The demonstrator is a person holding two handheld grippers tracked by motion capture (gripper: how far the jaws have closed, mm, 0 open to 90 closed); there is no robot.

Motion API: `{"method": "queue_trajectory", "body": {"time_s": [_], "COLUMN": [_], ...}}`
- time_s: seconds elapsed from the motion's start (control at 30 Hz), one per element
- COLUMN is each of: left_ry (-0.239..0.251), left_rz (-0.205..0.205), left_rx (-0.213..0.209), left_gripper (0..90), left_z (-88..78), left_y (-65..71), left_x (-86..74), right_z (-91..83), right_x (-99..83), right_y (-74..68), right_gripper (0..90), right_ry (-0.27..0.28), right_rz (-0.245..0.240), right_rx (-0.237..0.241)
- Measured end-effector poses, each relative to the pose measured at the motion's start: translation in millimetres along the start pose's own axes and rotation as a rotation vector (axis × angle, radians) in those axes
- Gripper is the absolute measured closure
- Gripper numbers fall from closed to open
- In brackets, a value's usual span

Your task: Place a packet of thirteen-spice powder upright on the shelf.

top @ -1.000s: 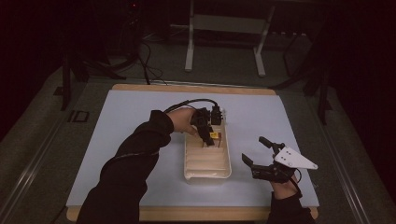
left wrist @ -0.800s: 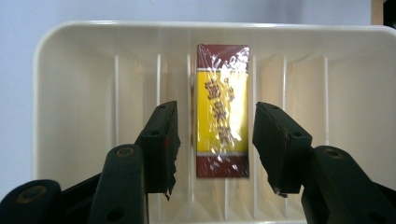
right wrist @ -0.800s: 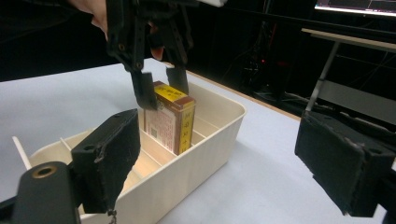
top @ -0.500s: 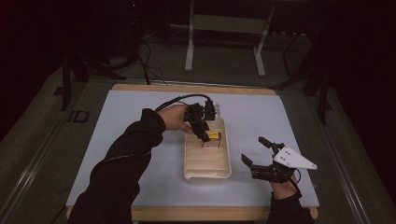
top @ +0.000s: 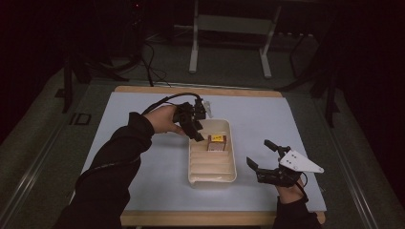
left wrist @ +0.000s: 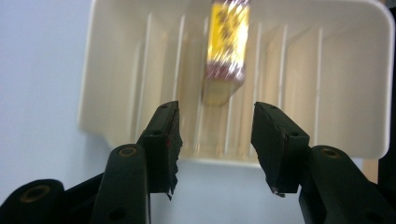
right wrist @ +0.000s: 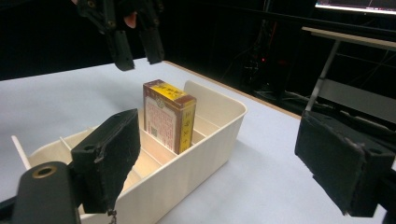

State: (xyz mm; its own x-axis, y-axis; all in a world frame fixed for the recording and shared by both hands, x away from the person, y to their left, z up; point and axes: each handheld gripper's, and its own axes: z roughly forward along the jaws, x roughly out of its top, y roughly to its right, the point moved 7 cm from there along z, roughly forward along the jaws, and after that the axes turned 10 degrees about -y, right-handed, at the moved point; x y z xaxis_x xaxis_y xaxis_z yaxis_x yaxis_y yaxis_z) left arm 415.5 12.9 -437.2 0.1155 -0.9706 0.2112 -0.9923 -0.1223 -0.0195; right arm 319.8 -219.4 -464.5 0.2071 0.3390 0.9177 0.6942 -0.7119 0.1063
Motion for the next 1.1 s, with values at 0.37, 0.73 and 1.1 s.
{"method": "queue_trajectory", "body": {"time_s": [0.37, 0.73, 1.1], "left_ry": [0.034, 0.094, 0.171], "left_rz": [-0.103, -0.244, -0.398], "left_rx": [0.041, 0.121, 0.148], "left_gripper": [50.2, 26.4, 1.3], "left_z": [-3.4, -14.3, -12.6], "left_y": [-1.6, -3.8, 1.6], "left_x": [-36.6, -74.1, -106.4], "right_z": [1.9, 2.2, 2.3], "right_x": [-1.1, -1.6, -1.7], "right_y": [-0.8, -0.9, -0.9], "right_gripper": [14.1, 14.2, 14.2], "right_ry": [-0.010, -0.012, -0.015], "right_rz": [-0.002, -0.002, -0.002], "right_rx": [0.003, 0.000, -0.004]}}
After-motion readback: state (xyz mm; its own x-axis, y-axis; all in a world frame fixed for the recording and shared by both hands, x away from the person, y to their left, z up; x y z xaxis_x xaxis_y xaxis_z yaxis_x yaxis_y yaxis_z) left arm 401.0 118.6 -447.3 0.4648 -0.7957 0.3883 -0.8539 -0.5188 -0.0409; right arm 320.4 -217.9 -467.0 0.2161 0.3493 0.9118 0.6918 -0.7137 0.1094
